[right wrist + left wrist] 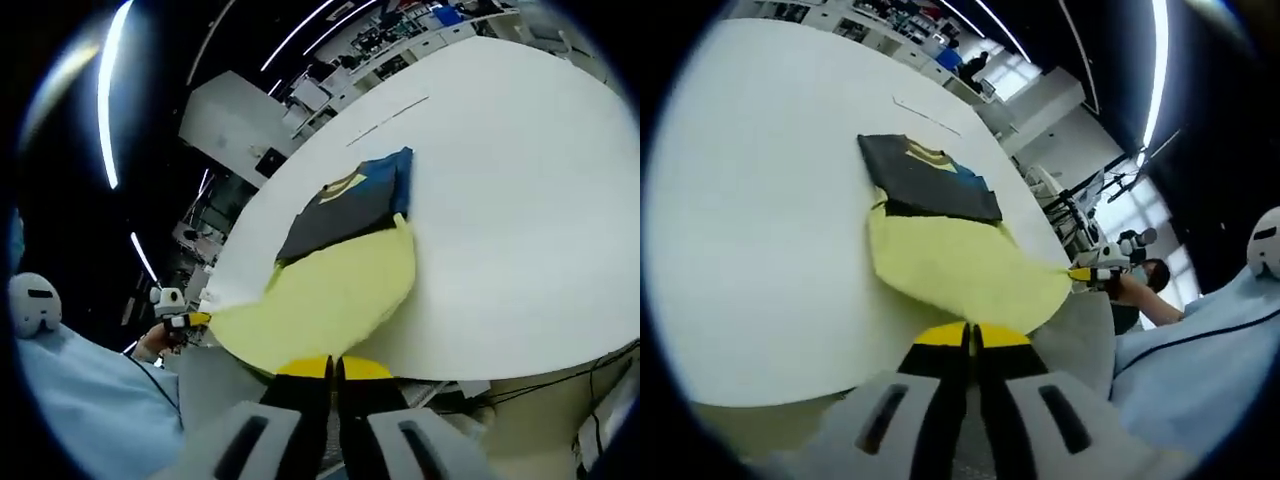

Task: Fold the garment on the visible template until the final outline fits inside the template.

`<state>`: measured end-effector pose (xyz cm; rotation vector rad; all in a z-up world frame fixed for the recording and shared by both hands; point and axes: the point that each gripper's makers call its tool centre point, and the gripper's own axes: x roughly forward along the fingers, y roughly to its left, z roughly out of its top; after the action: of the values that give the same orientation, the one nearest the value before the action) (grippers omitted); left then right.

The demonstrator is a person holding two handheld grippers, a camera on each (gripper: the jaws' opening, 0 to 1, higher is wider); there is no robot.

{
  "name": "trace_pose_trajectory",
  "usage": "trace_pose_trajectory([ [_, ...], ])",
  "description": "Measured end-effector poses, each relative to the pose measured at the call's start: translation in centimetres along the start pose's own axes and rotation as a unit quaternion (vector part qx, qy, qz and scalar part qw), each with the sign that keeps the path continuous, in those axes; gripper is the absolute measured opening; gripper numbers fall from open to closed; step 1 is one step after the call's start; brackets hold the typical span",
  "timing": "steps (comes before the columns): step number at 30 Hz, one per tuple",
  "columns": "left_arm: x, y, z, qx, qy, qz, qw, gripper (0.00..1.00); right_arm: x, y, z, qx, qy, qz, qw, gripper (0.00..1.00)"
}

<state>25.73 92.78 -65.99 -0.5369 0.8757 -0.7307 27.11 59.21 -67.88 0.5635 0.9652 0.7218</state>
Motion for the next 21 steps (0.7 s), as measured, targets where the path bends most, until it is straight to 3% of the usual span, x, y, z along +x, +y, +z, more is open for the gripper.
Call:
trace_pose_trajectory([
  [14, 0.7, 0.8, 5.7, 0.023, -0.032, -0.013, 0.9992, 0.0, 0.6, 0.5, 5.7, 0.01, -0.038, 0.014, 0.9991, 0.0],
  [21, 1.6, 2.3, 9.5, 0.044, -0.049, -0.011, 0.9978, 0.0, 1.7, 0.4, 10.1, -0.017, -0.058, 0.014, 0.9981, 0.0],
])
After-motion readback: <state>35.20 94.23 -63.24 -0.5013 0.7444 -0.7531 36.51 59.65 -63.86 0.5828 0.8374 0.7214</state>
